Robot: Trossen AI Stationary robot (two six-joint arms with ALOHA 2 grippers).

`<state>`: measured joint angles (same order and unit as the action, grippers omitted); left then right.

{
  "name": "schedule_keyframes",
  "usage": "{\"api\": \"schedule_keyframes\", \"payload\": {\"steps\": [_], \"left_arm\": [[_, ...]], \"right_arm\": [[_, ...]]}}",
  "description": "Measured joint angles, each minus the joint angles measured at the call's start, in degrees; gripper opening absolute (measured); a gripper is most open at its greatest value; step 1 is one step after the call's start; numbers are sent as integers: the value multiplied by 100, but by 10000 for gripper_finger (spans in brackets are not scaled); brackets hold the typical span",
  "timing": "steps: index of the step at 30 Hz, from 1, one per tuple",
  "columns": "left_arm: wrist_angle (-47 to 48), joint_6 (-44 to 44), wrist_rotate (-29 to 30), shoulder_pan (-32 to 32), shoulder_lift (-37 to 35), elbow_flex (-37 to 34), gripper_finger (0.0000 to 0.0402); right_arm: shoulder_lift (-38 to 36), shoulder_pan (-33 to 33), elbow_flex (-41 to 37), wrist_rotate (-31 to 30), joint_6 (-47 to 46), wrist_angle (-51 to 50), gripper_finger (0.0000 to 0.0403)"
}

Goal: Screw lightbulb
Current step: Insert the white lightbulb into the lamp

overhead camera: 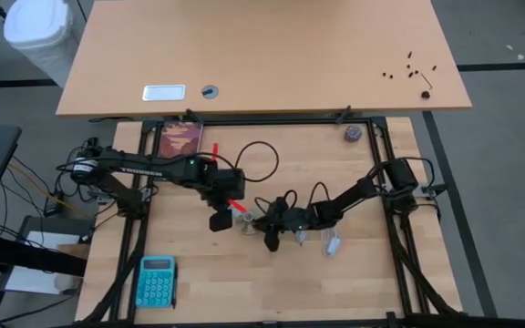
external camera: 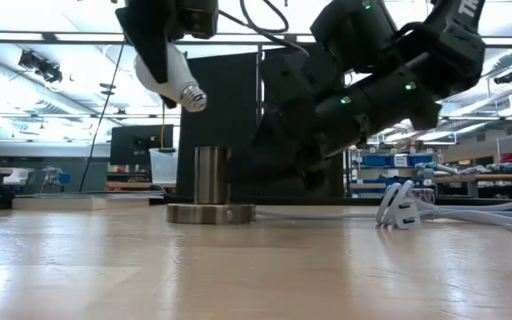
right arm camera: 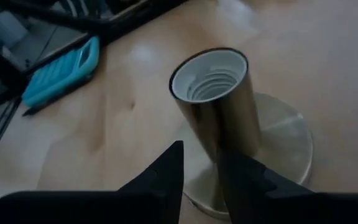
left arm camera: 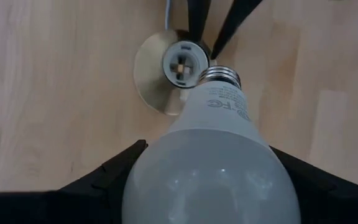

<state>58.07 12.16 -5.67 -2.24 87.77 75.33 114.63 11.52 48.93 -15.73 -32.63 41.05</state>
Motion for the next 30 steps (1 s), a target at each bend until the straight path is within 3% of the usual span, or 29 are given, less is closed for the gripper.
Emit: {"api": "schedule_keyframes", "payload": {"steps": [8, 14, 22, 30], "left_arm": [[77, 70, 214, 6, 0, -2, 273], [84, 94, 256, 6, -2, -2, 273], [193, 43, 407, 40, -2, -2, 273], [185, 29, 417, 111, -4, -2, 273]], "right_arm": [[0, -536, -2, 200, -33, -87, 103], [-4, -570, 2, 1423, -163, 296, 103], [-4, -178, 11, 938, 371, 344, 103], [55, -361, 225, 659, 774, 96, 103]]}}
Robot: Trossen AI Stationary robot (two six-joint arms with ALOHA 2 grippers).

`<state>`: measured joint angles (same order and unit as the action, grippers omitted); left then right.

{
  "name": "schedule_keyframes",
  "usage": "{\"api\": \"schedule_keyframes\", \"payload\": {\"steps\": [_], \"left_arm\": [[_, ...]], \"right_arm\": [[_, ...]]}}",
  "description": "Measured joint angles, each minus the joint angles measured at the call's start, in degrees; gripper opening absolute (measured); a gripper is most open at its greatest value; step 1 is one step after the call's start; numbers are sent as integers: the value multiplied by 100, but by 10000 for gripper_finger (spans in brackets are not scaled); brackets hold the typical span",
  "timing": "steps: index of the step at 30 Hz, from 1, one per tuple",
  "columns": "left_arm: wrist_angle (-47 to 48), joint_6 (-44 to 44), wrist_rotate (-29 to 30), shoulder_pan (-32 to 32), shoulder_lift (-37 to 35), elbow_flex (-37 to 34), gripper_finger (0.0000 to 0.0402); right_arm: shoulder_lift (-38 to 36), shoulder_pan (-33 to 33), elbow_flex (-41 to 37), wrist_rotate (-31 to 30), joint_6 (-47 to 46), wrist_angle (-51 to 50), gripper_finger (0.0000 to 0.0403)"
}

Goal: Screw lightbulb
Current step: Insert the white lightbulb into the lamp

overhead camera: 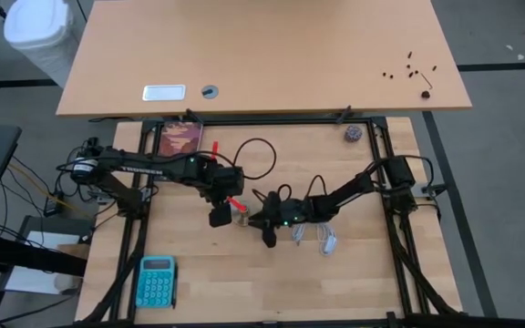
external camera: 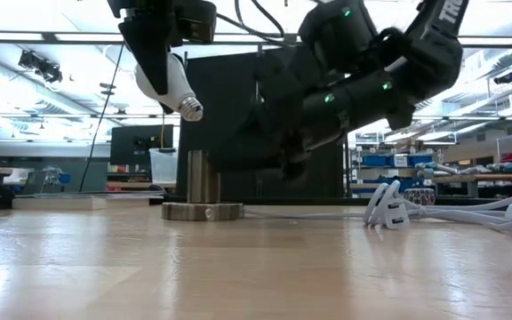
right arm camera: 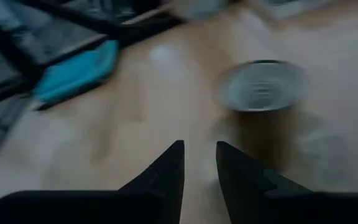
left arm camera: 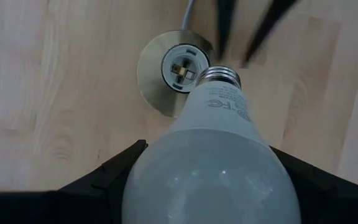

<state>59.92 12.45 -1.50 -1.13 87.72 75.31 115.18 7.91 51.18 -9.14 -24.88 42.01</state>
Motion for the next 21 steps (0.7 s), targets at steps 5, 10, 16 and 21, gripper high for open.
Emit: {"api": "schedule_keyframes", "payload": {"steps": [5, 10, 16, 21], "left_arm": [[2, 14, 2, -1, 0, 0, 273], [5, -3, 0, 1, 0, 0, 273], [41, 348, -260, 141, 0, 0, 273], [255, 380, -334, 192, 0, 0, 273]], "right_arm": [[0, -283, 1, -31, -148, -383, 103], [2, -414, -2, 469, -350, -476, 103], [-2, -255, 4, 528, -1121, -915, 100], [-42, -8, 2, 425, -1294, -946, 90]]}}
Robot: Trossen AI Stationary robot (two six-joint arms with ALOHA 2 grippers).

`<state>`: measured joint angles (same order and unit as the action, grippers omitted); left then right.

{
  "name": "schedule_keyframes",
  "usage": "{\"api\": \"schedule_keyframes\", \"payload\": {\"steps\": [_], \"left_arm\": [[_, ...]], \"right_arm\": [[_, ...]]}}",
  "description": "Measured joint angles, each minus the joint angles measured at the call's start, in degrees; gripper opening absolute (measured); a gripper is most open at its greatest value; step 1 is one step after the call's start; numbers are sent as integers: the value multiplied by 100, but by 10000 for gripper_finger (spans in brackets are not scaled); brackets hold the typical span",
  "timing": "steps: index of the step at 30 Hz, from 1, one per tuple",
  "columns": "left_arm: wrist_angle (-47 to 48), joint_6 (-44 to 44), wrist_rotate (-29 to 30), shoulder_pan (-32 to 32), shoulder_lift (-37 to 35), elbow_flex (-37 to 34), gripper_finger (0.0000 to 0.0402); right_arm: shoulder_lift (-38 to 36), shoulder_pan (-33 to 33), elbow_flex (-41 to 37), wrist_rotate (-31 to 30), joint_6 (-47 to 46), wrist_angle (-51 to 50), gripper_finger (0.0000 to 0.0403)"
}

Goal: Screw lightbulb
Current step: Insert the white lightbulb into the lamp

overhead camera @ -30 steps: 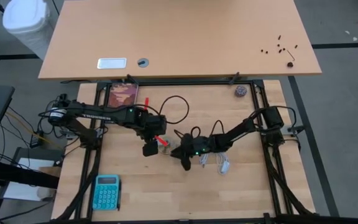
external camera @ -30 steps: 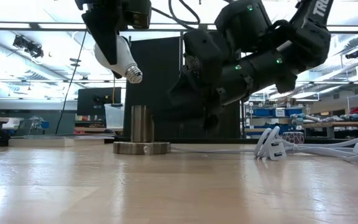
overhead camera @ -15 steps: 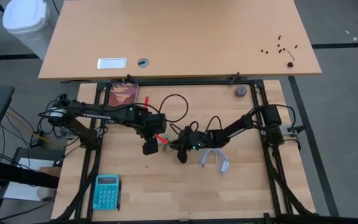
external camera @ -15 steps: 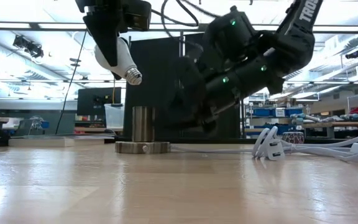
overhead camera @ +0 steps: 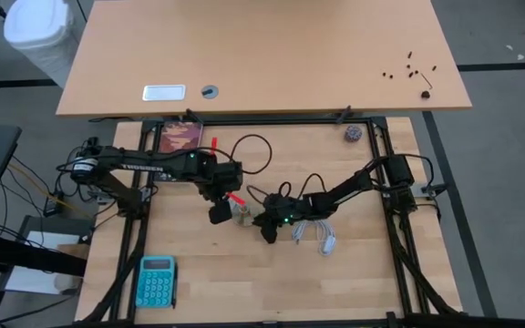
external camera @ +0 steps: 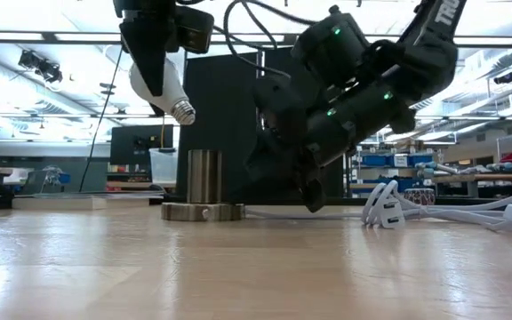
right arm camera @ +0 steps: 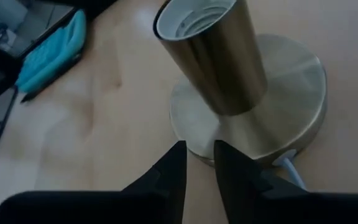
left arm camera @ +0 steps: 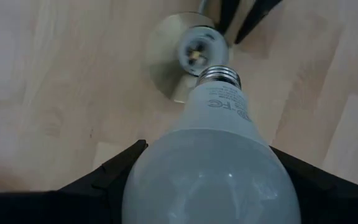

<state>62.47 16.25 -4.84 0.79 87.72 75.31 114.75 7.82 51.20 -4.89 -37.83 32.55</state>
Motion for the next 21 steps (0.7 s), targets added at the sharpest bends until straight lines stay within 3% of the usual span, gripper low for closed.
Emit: {"api": "schedule_keyframes", "payload": {"steps": [10, 21], "left_arm": [[15, -307, -251, -3, 0, 45, 273], [62, -573, -262, -47, 0, 280, 273]], "right_arm": [[-401, 264, -9, -331, 224, -141, 78], [-348, -87, -4, -53, 669, 557, 78]]}}
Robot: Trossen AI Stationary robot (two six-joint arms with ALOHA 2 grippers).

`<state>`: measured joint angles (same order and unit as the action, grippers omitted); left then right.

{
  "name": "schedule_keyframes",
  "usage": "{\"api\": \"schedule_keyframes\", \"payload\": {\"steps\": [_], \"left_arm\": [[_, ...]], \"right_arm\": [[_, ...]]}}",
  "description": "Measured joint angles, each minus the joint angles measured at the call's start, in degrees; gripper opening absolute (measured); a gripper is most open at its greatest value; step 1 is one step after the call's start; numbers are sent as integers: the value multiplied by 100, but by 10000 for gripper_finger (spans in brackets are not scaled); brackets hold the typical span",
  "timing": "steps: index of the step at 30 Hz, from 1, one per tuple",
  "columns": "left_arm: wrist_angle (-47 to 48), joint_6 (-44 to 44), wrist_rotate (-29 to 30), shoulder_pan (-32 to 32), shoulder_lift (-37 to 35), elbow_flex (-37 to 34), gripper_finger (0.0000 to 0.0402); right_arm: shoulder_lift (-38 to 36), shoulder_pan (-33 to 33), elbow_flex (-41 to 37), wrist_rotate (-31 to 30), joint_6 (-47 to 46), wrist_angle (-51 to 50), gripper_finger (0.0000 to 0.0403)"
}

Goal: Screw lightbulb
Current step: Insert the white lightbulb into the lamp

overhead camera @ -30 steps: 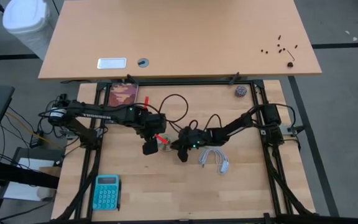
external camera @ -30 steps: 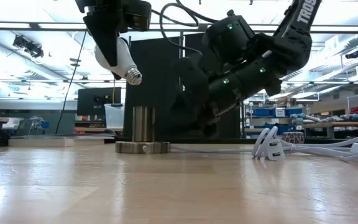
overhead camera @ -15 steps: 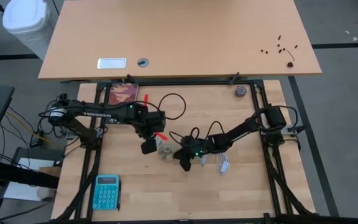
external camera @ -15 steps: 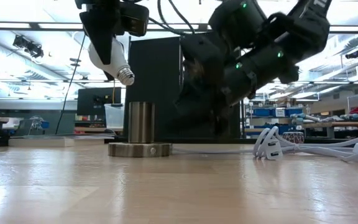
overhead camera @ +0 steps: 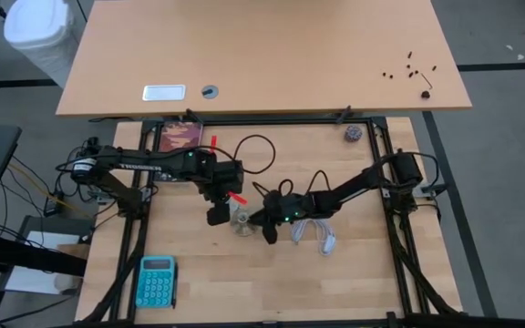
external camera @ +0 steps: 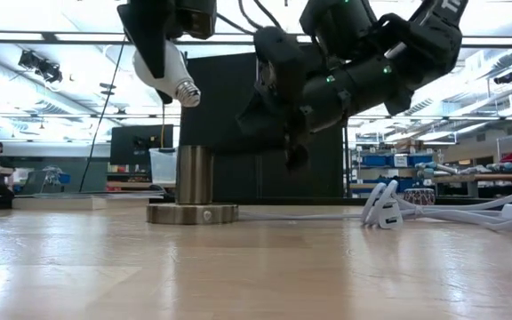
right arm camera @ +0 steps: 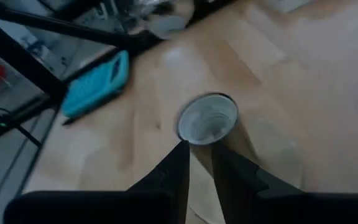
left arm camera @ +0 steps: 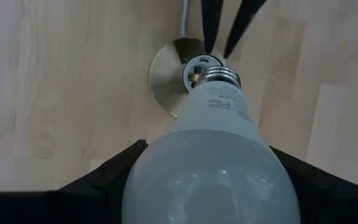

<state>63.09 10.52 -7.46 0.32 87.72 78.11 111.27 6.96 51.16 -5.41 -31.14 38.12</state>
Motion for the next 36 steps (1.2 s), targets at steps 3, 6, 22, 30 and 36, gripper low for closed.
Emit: {"api": "schedule_keyframes", "payload": {"steps": [3, 6, 22, 30, 36], "left_arm": [[36, -2, 8, -4, 0, 0, 273], [78, -2, 27, -4, 0, 0, 273], [114, -270, 142, 4, 2, 0, 273], [137, -344, 165, 7, 4, 0, 273], [159, -301, 179, 7, 4, 0, 273]], "right_arm": [[6, -174, -2, -340, -32, -275, 78], [17, -390, -9, -157, -219, -564, 77], [24, 924, 1, -416, 682, 185, 58], [580, 895, 743, -742, 1206, 105, 56], [583, 749, 1117, -1082, 1339, -477, 45]]}}
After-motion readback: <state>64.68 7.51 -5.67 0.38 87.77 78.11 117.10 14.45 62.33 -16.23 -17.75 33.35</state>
